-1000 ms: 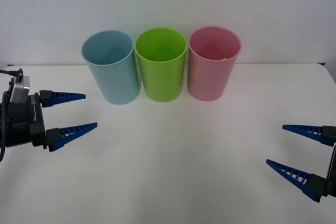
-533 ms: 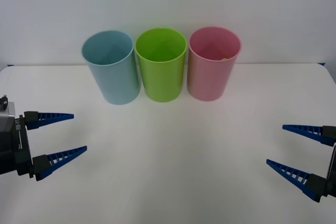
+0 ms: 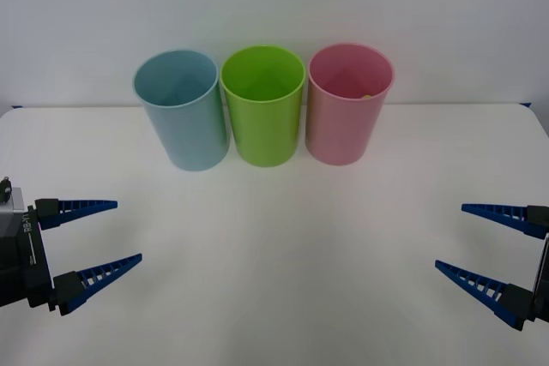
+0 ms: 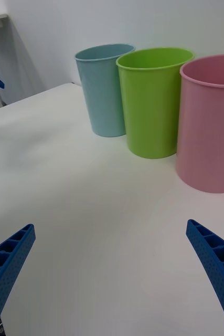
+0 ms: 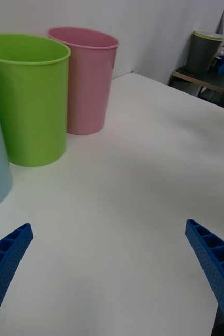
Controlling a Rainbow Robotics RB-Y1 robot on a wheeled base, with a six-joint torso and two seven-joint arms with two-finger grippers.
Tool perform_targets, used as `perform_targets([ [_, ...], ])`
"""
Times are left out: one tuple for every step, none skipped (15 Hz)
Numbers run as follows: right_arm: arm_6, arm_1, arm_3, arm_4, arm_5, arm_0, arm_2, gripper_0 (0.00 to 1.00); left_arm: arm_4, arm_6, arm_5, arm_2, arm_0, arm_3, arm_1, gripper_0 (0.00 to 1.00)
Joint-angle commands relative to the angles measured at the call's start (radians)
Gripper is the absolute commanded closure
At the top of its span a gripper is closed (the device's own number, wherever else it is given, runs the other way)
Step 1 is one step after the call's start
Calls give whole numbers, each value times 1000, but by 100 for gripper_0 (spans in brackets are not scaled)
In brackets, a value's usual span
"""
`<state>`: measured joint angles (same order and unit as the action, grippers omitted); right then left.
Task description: Put cans in the blue bin and PET bottles in the pink bin and trash in the green bin.
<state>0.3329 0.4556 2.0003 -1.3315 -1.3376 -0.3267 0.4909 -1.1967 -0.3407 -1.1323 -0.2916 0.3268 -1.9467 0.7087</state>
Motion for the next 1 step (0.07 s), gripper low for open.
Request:
perform_targets([
  [0, 0, 0, 0, 0, 0, 0, 0, 0, 0, 0, 0, 0, 0, 0, 0],
])
